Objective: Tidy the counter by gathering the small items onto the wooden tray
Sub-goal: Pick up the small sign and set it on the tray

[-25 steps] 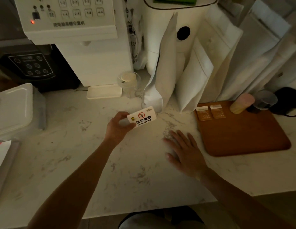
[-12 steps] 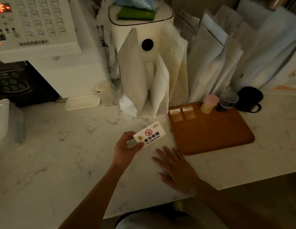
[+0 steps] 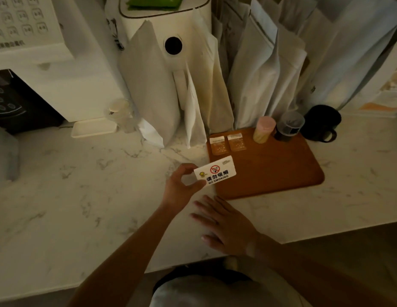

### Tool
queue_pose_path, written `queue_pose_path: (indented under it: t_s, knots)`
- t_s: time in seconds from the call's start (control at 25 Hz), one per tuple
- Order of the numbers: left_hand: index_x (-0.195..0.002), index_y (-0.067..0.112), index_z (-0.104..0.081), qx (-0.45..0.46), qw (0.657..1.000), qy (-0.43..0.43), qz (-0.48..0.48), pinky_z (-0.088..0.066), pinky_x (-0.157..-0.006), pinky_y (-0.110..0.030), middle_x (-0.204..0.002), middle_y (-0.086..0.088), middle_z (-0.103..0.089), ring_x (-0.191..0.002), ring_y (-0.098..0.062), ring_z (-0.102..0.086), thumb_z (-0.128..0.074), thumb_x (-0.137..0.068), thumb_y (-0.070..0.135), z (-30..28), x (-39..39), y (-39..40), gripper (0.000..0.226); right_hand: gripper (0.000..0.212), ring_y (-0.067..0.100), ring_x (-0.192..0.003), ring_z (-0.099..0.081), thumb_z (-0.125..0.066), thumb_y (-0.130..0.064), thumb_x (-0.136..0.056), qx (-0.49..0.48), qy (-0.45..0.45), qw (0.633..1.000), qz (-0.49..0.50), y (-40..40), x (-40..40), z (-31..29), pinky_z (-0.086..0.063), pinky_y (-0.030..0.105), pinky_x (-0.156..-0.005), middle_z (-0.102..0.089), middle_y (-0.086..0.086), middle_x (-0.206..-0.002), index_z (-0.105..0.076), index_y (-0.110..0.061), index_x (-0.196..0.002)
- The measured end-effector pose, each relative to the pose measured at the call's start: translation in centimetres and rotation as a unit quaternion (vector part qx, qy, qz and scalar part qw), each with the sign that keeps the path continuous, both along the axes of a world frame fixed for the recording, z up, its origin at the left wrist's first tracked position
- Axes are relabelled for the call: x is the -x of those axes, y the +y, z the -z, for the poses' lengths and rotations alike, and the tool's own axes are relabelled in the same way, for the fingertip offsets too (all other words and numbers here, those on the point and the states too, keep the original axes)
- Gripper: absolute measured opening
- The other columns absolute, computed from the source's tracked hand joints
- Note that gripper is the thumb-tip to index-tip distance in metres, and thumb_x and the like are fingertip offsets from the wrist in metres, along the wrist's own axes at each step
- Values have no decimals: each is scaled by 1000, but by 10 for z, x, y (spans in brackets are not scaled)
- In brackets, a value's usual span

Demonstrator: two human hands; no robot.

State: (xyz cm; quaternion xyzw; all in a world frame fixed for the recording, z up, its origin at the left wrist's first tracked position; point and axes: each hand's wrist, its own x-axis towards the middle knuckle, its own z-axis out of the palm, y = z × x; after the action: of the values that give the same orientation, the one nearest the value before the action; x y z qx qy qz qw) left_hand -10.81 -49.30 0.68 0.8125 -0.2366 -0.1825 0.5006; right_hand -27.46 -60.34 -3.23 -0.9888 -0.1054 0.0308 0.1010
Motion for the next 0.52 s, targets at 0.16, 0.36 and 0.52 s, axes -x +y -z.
queue_pose_path:
  t_s: [0.16, 0.36, 0.52]
  knots:
    - [-90, 45, -57, -15, 1000, -10, 14, -50, -83, -25, -97, 24, -65, -103, -3, -60, -84, -71, 24, -9, 0, -23, 39, 60, 25, -152, 1, -26, -52, -100, 3, 1, 1000, -16, -2, 0, 3, -14, 52, -120, -7, 3, -165, -18, -29, -154]
    - [-100, 36, -60, -35, 999, -30, 28, -46, -81, -21, -97, 23, -63, -102, -6, -60, -84, -72, 25, -12, -4, -46, 39, 59, 26, -151, 2, -23, -53, -100, 3, 2, 1000, -14, -2, -1, 5, -11, 51, -121, -6, 3, -165, -18, -31, -154]
    - [-103, 35, -61, -60, 995, -61, 45, -42, -85, -23, -97, 27, -60, -105, -6, -55, -84, -71, 26, -8, -8, -57, 41, 59, 25, -151, 2, -25, -53, -99, -1, 0, 1000, -13, -2, -2, 5, -10, 50, -121, -6, 3, -165, -19, -31, -154]
